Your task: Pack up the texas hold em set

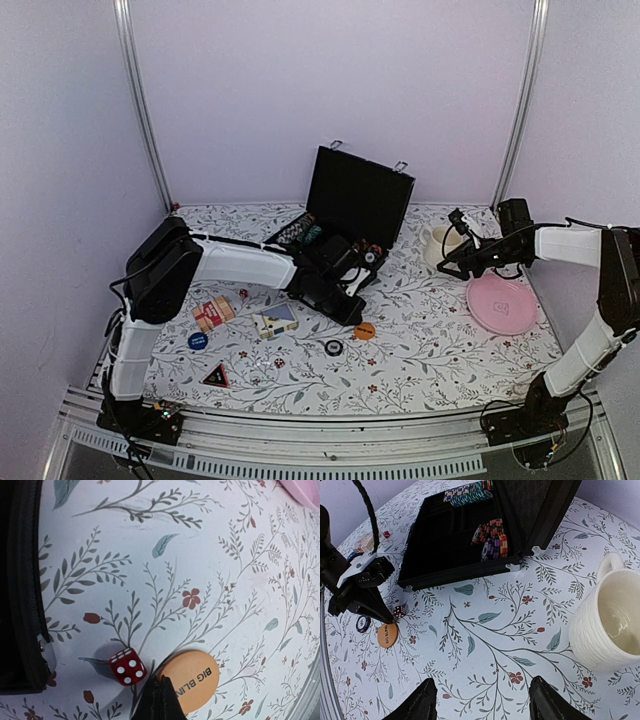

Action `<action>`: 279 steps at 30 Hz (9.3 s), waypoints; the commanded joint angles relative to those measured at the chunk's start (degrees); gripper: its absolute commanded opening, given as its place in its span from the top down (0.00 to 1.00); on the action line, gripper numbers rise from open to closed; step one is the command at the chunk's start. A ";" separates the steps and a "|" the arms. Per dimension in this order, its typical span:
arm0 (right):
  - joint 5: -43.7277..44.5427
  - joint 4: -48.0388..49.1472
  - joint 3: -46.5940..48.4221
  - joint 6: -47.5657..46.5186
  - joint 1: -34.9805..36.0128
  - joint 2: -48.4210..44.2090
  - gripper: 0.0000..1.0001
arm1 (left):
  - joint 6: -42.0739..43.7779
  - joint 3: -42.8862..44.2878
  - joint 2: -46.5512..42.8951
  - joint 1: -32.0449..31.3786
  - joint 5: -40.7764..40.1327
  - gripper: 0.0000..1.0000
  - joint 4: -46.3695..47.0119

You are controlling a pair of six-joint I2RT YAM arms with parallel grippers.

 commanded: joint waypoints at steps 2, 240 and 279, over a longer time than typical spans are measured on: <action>-1.21 -0.67 1.41 -0.84 -0.03 0.97 0.42 | 5.11 2.14 -5.56 -0.76 -3.93 1.00 -4.93; 24.31 -38.53 61.12 -1.63 51.69 43.70 0.01 | -13.49 -48.08 -59.41 30.75 -10.22 0.19 -0.15; 41.18 -27.31 58.13 -9.11 55.39 34.01 0.37 | -2.01 -49.01 -63.25 38.13 -6.50 0.19 -1.09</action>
